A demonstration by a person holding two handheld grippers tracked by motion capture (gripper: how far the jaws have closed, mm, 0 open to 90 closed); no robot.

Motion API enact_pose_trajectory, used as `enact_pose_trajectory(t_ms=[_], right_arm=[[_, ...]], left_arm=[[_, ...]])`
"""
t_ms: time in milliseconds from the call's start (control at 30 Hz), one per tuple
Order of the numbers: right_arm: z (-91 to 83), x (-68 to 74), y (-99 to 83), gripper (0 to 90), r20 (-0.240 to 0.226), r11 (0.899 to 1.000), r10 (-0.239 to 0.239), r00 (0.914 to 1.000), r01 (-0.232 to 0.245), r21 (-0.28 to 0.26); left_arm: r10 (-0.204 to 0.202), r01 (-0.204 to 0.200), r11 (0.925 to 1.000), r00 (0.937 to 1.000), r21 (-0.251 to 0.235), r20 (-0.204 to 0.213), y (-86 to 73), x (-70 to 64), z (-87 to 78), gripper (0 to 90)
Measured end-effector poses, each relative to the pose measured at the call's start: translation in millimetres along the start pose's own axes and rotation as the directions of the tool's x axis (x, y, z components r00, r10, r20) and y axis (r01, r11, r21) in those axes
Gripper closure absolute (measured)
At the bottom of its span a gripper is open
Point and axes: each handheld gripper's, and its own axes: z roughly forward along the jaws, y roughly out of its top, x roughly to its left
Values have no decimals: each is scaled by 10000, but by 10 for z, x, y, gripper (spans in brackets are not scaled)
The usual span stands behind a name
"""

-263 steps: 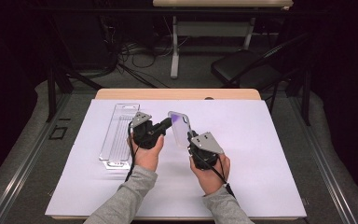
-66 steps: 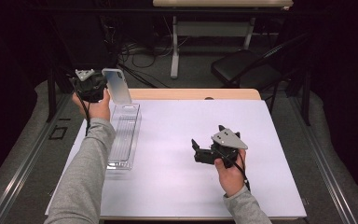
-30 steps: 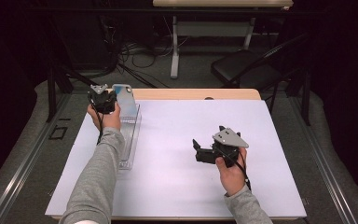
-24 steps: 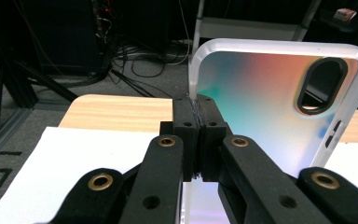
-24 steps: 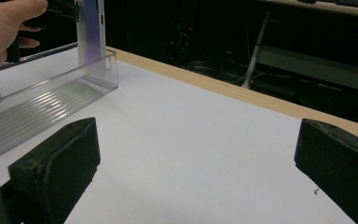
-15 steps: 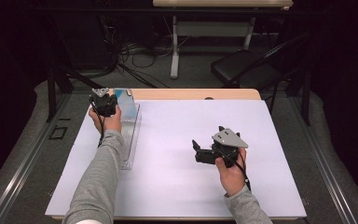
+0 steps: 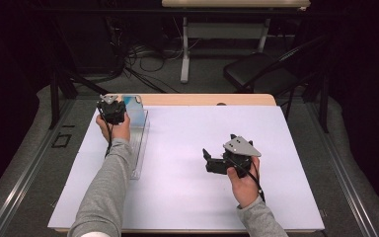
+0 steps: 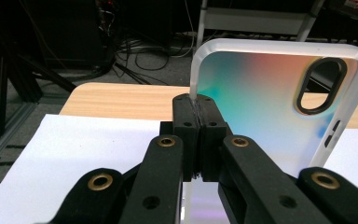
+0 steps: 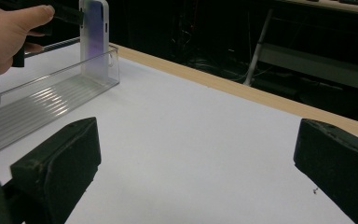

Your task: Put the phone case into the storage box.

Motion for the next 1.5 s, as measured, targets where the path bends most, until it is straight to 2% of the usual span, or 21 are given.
enact_pose_trajectory(t_ms=[600, 1500], right_arm=[[13, 10, -9, 6, -4, 9999, -53, 10000, 53, 97], [5, 5, -13, 10, 27, 10000, -13, 10000, 13, 85]], left_arm=[[90, -90, 10000, 9999, -9, 89, 1, -1, 9, 884], [19, -19, 10000, 9999, -26, 114, 1, 9, 11, 881]])
